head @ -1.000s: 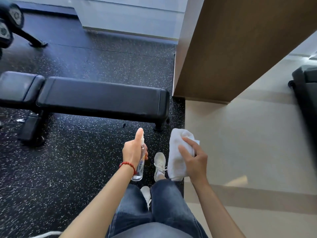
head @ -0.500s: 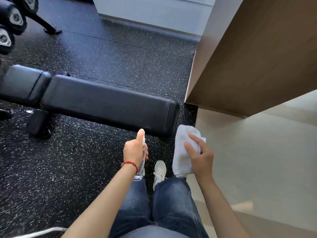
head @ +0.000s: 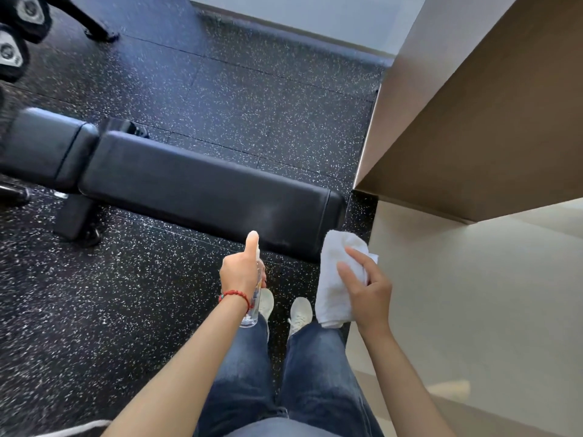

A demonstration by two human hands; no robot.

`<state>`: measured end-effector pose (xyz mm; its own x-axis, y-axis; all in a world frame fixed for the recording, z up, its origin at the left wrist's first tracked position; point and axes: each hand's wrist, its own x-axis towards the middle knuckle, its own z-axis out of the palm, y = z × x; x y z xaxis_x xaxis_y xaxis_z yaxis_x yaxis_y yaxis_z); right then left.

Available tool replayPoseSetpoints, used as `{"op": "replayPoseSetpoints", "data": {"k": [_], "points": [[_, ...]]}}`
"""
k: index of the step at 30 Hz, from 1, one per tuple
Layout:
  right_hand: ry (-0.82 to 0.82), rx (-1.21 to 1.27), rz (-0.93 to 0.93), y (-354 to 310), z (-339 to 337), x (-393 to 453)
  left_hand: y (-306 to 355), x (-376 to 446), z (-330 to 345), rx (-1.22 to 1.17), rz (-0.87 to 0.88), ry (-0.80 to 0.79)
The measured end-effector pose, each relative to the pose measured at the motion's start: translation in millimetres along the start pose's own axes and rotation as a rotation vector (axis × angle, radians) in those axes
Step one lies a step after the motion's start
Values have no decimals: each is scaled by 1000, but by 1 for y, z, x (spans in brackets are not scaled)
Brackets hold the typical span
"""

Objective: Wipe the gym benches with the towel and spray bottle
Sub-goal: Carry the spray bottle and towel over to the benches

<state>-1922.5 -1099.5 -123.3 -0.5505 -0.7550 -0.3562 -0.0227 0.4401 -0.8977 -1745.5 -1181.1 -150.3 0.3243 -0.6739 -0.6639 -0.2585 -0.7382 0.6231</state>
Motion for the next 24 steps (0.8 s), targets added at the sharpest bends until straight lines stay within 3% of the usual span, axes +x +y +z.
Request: {"op": "replayPoseSetpoints", "data": {"k": [9, 16, 24], "points": [[-41, -43, -12, -24, 74, 23, 21, 55, -46, -70, -72, 6], [11, -21, 37, -49, 172, 26, 35, 134, -125, -73, -56, 29], [-62, -36, 4, -83, 283, 25, 54, 202, -205, -90, -78, 28]]}}
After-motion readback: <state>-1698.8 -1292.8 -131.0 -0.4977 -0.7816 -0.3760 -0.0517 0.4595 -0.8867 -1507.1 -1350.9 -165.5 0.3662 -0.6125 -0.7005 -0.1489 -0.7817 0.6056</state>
